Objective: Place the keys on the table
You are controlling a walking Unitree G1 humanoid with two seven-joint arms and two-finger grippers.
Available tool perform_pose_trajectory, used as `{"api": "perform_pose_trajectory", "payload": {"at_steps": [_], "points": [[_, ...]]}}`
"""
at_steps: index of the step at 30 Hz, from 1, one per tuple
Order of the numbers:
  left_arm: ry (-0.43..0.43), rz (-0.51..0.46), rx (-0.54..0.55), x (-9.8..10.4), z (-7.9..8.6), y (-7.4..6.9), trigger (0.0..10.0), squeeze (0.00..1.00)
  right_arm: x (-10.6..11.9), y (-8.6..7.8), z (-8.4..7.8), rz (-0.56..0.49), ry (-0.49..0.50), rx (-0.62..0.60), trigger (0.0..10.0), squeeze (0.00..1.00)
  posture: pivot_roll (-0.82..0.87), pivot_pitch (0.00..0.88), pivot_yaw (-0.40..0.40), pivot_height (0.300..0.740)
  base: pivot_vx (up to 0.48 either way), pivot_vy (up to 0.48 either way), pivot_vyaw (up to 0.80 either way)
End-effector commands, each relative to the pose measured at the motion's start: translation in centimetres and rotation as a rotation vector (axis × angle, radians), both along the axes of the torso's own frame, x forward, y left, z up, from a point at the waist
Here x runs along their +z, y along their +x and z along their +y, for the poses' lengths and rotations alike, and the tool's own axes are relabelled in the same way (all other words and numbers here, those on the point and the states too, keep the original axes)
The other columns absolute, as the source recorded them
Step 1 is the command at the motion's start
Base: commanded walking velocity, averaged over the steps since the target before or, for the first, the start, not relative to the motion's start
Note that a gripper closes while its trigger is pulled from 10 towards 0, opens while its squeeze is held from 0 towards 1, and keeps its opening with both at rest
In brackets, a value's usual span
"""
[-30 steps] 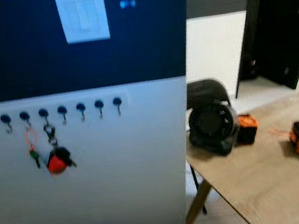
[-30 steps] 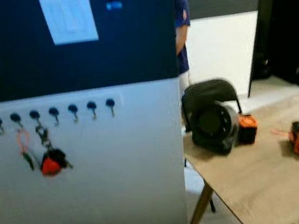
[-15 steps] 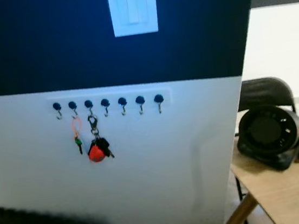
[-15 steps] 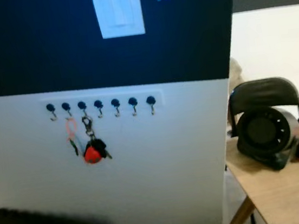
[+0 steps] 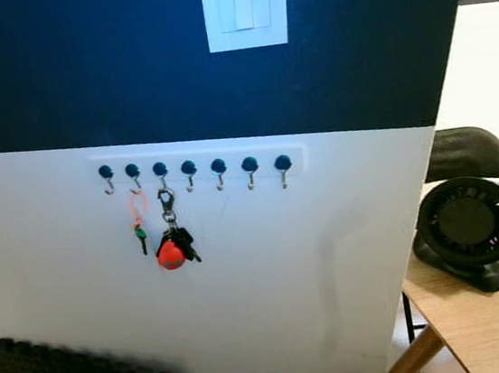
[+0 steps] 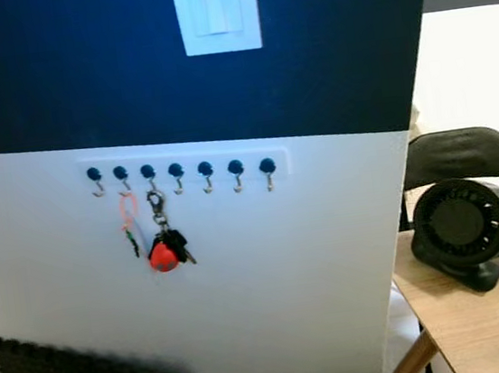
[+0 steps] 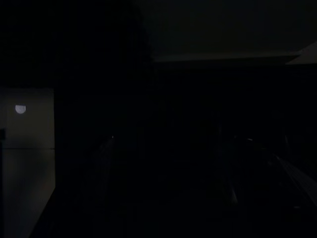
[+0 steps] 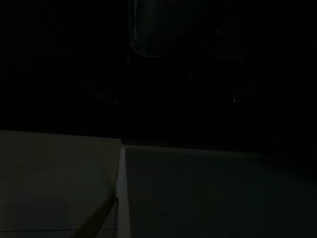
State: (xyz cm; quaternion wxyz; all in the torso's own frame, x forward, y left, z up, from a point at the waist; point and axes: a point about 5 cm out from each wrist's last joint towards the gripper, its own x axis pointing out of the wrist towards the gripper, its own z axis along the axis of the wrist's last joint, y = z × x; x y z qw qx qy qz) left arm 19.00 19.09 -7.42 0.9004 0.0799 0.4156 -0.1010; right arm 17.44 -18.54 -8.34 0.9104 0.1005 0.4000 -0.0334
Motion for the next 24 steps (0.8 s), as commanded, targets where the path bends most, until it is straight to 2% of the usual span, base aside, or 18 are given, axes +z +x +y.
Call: {"api": "perform_pose_trajectory", "payload": {"at_steps": [1,24], "points": [[0.002,0.004,-0.013,-0.12,-0.13,-0.24,10.0,0.0,-0.19,-0.4,-0.02,0.014,-0.002,-0.007,10.0,0.0,0.07,0.0,0.026,0.74,0.0,0.0,0.0],[0.003,0.01,-0.014,-0.09,-0.41,0.05,10.0,0.0,-0.09,-0.17,-0.28,0.018,-0.019,0.008,10.0,0.0,0.06,0.0,0.017,0.74,0.0,0.0,0.0]]}}
